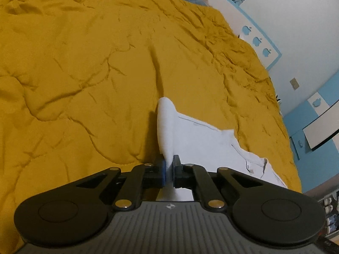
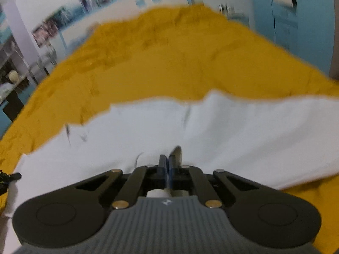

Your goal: Fold small clothes

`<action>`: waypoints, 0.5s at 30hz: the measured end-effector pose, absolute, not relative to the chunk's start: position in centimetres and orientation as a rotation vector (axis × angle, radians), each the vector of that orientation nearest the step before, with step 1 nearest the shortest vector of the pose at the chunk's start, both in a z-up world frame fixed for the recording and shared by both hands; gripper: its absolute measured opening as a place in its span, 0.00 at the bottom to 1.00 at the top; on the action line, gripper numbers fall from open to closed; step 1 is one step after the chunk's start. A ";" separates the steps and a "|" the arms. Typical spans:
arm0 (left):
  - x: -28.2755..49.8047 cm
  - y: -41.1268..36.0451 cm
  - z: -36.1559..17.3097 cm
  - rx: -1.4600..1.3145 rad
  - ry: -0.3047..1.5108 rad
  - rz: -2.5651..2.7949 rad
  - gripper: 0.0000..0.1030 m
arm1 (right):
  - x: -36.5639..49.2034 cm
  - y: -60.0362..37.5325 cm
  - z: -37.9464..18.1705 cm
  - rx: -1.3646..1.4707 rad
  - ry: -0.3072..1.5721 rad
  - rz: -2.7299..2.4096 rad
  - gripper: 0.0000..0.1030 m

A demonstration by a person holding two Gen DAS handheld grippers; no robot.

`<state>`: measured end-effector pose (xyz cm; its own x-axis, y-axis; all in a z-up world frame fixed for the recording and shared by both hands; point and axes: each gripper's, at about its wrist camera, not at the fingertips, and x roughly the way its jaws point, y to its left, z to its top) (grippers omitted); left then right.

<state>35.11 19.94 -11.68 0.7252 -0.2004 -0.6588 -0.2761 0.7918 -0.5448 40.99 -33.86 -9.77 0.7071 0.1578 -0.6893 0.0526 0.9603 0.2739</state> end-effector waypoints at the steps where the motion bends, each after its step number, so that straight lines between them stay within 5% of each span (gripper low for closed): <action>1: 35.3 19.8 -11.8 -0.651 0.781 0.060 0.06 | 40.8 -34.0 -9.2 0.267 0.765 0.047 0.00; 7: 36.0 19.1 -12.5 -0.601 0.833 0.096 0.11 | 42.7 -34.4 -12.8 0.238 0.898 0.024 0.00; 10: 35.5 19.0 -11.1 -0.551 0.852 0.101 0.14 | 41.4 -35.4 -12.0 0.317 0.874 0.014 0.05; 12: 34.7 18.8 -10.1 -0.522 0.861 0.088 0.19 | 40.6 -35.5 -11.4 0.346 0.870 0.037 0.21; 15: 32.8 18.3 -9.5 -0.507 0.890 0.066 0.24 | 39.6 -35.1 -11.1 0.379 0.890 0.077 0.22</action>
<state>32.84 18.33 -9.50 0.6352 -0.1517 -0.7573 -0.2615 0.8803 -0.3957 39.64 -35.13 -11.14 0.6314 0.2210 -0.7433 0.0906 0.9310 0.3537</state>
